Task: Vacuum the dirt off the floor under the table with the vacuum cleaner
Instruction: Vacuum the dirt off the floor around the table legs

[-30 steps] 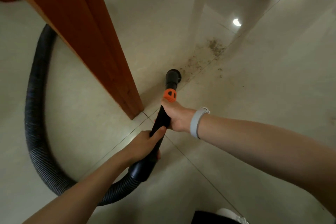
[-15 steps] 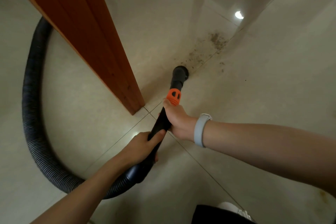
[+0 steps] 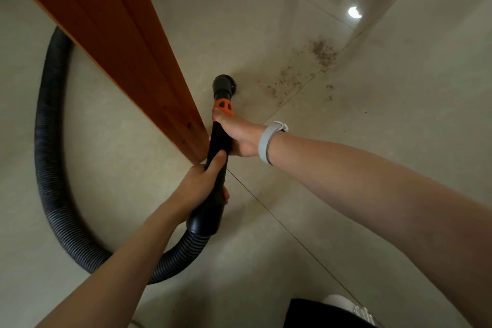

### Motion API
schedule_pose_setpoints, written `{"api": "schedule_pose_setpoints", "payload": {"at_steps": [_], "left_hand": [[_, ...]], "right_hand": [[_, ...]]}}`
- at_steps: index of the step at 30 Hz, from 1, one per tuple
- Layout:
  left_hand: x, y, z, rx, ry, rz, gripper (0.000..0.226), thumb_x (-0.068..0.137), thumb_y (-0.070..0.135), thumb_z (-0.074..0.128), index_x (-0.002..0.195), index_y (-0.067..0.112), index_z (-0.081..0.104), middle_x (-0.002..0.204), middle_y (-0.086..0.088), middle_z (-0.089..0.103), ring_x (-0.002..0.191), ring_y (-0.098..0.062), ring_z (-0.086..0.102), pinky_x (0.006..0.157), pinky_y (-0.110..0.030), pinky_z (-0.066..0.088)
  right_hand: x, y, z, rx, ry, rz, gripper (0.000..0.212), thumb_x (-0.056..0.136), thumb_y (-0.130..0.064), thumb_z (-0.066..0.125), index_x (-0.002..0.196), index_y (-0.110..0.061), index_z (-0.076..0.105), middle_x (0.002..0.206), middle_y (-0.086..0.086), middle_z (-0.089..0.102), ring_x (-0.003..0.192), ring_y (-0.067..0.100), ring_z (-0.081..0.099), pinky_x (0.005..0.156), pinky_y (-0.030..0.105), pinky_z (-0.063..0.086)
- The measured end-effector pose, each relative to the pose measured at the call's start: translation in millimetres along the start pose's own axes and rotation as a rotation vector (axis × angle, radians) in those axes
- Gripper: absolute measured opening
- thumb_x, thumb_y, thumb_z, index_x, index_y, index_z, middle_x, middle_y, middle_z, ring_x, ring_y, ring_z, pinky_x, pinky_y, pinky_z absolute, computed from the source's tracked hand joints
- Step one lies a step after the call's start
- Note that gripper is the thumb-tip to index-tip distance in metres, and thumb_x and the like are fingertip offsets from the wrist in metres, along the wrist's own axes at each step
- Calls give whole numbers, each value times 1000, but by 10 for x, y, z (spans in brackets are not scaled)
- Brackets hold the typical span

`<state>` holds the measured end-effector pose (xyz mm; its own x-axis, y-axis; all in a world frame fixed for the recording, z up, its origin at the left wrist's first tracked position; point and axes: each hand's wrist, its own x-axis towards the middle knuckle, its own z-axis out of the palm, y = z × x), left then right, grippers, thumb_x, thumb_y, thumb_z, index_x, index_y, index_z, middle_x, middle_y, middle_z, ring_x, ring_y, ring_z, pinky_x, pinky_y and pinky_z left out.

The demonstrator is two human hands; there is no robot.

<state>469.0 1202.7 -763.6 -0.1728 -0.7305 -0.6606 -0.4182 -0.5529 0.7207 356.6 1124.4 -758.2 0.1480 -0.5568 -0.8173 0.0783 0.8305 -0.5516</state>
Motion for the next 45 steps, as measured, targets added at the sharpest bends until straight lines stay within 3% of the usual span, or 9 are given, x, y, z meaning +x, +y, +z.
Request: {"api": "schedule_pose_setpoints", "payload": {"at_steps": [6,10,14,17,23,31,36,40,45], "left_hand": [[-58,-118,8,170,-70,-7,53,93,54,39,82,5,55,62,-11,68,57,-20,66,62,-25,49],[-112,-161,19,252,-102,-9,53,92,56,39,80,7,55,62,-9,69,55,-19,65,64,-26,50],[-147,-214,-45,366,-135,-24,54,90,59,39,79,9,54,62,-6,70,55,-16,66,64,-25,51],[-178,-246,-85,428,-191,-72,52,90,60,40,80,10,55,61,-3,69,55,-14,66,64,-23,50],[-210,-236,-79,207,-305,-105,51,91,55,40,94,5,51,66,-8,68,58,-22,63,66,-33,55],[-225,-342,-247,68,-490,-214,64,81,65,40,98,3,42,69,-15,61,57,-27,58,62,-35,53],[-155,-408,-307,44,-554,-227,95,52,84,61,99,3,42,72,-18,63,61,-29,61,62,-34,55],[-200,-387,-200,123,-680,-277,71,80,71,42,97,3,44,71,-14,63,62,-26,63,68,-36,54],[-255,-355,18,214,-713,-279,63,79,64,36,99,5,45,71,-9,63,60,-20,63,65,-30,54]], "right_hand": [[-40,273,-99,58,32,-10,30,98,-38,41,86,-12,46,80,7,54,74,20,56,80,33,49],[-52,369,-163,32,59,1,29,96,-40,42,89,-11,46,90,10,56,88,26,60,83,35,52],[-11,377,-149,0,154,0,36,96,-43,43,108,-8,46,110,14,57,104,30,60,90,42,53],[-2,376,-180,21,219,24,40,97,-40,44,121,-9,40,111,15,55,98,29,60,81,38,55],[-72,523,-145,-37,164,86,38,98,-38,39,122,-9,41,100,11,54,81,23,58,60,31,52],[-76,651,27,-9,-6,137,50,96,-42,45,131,-7,34,122,17,52,106,30,59,80,37,54],[-32,657,71,-38,-10,110,52,96,-45,45,131,-7,34,113,15,53,101,28,59,88,39,54],[-99,950,-32,-52,152,82,55,95,-49,43,131,-8,36,117,12,52,104,28,59,88,40,54],[-164,1153,-259,-8,218,114,56,95,-48,43,133,-9,33,124,14,50,102,29,58,77,36,56]]}}
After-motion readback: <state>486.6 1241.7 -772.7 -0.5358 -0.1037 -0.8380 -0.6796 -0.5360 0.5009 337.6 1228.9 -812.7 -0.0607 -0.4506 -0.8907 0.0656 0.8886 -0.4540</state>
